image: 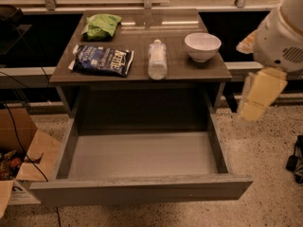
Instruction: Place blue plastic bottle into top drawer
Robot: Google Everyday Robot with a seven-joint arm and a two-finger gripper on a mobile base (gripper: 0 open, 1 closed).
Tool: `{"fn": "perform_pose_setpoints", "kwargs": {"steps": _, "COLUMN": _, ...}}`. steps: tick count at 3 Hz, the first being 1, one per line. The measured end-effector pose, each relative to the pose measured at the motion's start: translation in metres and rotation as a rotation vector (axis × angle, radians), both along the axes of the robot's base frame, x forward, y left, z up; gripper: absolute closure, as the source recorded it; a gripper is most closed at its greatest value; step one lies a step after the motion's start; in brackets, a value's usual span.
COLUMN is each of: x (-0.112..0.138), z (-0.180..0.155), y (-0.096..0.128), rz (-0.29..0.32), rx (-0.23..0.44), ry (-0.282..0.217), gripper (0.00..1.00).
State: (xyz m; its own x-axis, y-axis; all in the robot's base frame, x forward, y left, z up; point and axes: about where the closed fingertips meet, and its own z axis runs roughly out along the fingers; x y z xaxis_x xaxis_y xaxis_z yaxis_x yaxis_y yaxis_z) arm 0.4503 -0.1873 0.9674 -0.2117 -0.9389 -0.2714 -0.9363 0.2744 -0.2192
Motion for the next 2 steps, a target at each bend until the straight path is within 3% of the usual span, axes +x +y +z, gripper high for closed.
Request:
{"fn": "perform_pose_setpoints", "kwargs": {"steps": 1, "x": 0.021, "z": -0.008, "y": 0.049, "rz": 0.014, "rx": 0.12, "ry": -0.002, "gripper": 0.0}}
{"fn": "perform_pose_setpoints", "kwargs": {"steps": 2, "x": 0.039, "z": -0.014, "y": 0.075, "rz": 0.008, "rx": 0.209, "ry": -0.002, "gripper": 0.0}}
